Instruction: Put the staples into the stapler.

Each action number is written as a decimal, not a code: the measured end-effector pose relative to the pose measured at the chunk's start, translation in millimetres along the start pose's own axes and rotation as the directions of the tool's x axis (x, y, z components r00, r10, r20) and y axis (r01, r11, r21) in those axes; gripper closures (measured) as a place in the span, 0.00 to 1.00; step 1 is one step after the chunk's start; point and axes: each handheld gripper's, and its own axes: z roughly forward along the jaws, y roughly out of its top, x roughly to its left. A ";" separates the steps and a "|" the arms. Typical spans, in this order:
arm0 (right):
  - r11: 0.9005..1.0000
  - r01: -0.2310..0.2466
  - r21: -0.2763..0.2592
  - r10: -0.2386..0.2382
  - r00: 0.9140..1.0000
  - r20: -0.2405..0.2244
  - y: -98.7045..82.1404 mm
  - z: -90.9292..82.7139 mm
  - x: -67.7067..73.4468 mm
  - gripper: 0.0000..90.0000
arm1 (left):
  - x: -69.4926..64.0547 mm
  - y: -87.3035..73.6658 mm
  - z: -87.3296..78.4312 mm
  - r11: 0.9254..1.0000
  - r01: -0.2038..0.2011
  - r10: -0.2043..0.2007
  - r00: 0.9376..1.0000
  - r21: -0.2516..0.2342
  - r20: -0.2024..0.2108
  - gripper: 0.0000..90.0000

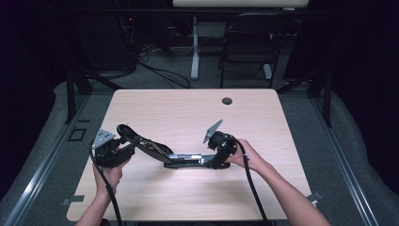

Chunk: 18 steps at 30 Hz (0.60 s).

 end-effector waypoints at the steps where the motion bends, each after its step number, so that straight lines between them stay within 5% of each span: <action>1: 1.000 -0.017 -0.001 0.017 1.000 0.002 -2.3 -1.9 0.0 0.16 | 0.2 0.0 -0.2 1.000 0.000 0.000 1.000 0.002 0.002 0.62; 6: 0.995 -0.101 -0.007 0.101 0.994 0.035 -11.3 -12.0 0.0 0.11 | 0.4 0.0 -0.6 1.000 -0.006 0.006 1.000 0.005 0.000 0.62; 18: 0.977 -0.208 -0.041 0.211 0.973 0.091 -23.4 -30.7 8.7 0.05 | 0.4 0.5 -0.6 1.000 -0.002 0.002 1.000 0.005 0.002 0.62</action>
